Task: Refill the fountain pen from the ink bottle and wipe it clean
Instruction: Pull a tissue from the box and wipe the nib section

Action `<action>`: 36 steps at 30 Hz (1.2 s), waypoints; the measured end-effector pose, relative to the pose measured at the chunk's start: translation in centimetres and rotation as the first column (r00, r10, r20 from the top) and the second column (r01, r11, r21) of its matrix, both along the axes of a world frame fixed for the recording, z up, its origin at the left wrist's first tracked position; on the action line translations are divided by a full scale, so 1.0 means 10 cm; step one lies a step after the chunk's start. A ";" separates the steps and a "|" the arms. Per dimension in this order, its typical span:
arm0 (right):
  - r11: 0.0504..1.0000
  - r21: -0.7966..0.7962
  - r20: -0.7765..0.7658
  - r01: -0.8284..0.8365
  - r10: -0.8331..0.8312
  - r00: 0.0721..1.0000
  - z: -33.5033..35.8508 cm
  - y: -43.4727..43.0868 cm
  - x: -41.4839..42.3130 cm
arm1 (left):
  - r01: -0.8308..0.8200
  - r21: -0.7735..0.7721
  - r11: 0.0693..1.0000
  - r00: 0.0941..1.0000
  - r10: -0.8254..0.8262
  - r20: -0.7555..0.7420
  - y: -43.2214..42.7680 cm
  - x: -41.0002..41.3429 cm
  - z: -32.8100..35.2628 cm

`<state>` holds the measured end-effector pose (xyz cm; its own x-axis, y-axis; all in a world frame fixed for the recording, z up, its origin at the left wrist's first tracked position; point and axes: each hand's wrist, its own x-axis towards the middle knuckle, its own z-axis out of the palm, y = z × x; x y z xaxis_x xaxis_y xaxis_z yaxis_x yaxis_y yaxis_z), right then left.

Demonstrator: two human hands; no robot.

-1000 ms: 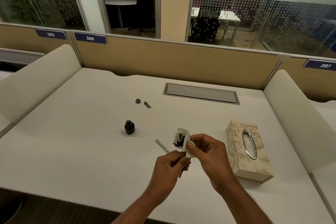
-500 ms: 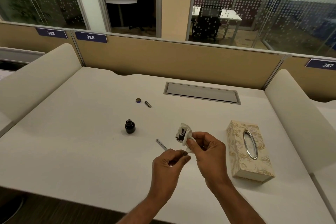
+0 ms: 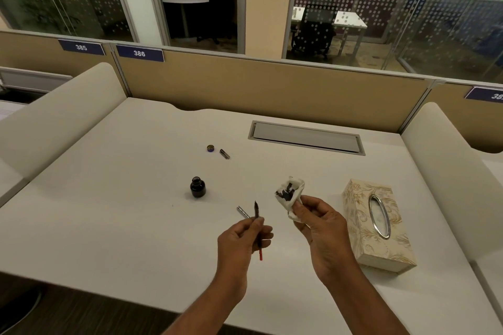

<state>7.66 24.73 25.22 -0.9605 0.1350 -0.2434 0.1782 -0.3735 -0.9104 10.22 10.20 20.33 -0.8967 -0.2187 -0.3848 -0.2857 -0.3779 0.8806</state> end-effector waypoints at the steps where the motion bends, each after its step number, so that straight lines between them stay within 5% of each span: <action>1: 1.000 -0.011 0.020 -0.005 0.005 1.000 -0.02 -0.01 0.02 | -0.017 0.077 0.997 1.000 0.015 0.020 -0.01 -0.02 0.02; 5: 0.957 0.290 -0.067 0.024 -0.005 0.998 -0.13 -0.09 0.17 | -0.098 0.268 0.958 0.995 0.086 0.057 -0.06 -0.11 0.06; 10: 0.736 0.671 -0.236 0.084 0.105 0.966 -0.31 -0.21 0.34 | -0.126 0.475 0.871 0.989 0.074 0.126 -0.12 -0.20 0.06; 20: 0.441 0.874 -0.335 0.204 0.243 0.910 -0.50 -0.38 0.43 | -0.076 0.701 0.709 0.984 -0.059 0.166 -0.04 -0.21 0.18; 26: 0.456 0.876 -0.309 0.160 0.273 0.911 -0.53 -0.46 0.43 | -0.085 0.701 0.708 0.986 -0.042 0.162 -0.01 -0.20 0.18; 36: 0.629 0.775 -0.192 -0.061 0.326 0.926 -0.63 -0.53 0.51 | -0.154 0.660 0.736 0.981 0.032 0.192 -0.10 -0.20 -0.01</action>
<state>12.79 19.41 18.89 -0.9883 -0.0559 0.1420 -0.1517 0.4660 -0.8717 8.26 9.20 20.20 -0.7997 0.0704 -0.5963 -0.3279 -0.8831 0.3355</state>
